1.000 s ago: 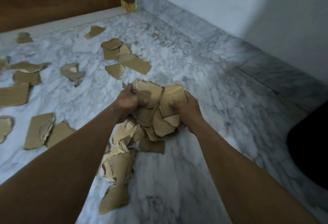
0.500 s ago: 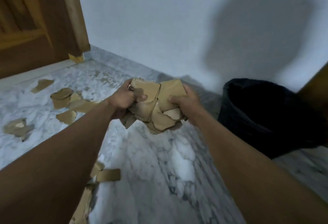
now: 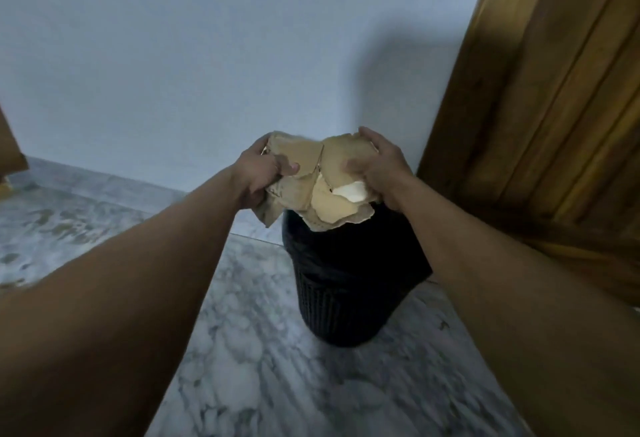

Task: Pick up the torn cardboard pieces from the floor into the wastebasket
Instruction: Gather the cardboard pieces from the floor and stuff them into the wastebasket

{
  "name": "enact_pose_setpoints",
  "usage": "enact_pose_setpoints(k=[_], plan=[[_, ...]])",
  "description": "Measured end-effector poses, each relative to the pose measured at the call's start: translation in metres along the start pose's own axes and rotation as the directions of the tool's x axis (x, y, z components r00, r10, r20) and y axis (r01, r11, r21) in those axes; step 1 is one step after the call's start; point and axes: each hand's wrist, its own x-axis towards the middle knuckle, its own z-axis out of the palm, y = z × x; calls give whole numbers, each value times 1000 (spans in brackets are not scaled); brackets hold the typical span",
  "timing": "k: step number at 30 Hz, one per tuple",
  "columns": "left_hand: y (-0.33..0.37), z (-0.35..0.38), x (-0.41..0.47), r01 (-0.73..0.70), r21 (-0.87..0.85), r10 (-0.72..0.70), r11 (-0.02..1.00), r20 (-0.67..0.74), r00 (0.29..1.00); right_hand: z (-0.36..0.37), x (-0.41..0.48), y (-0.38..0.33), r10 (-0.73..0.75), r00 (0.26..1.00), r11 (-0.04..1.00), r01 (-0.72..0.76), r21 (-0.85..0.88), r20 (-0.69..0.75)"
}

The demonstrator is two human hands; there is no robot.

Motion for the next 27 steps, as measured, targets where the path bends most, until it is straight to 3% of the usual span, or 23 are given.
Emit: enact_pose_setpoints(k=[4,10,15,21,27], plan=[[-29,49,24,41,44,-41,998,10,999,-45,7,32,78,994,996,-81,-41,-74],[-71,78,45,94,257,-102,962,16,995,-66,1,73,151,983,976,-165,-144,-107],[-69,73,45,136,302,-114,943,-89,989,-59,-1,69,176,982,955,-188,-229,-72],[-52,3,15,32,305,51,952,-259,964,8,-5,43,28,1000,942,-22,-336,12],[-79,-124,-66,120,458,149,881,-509,848,138,-27,35,-71,979,942,128,-310,191]])
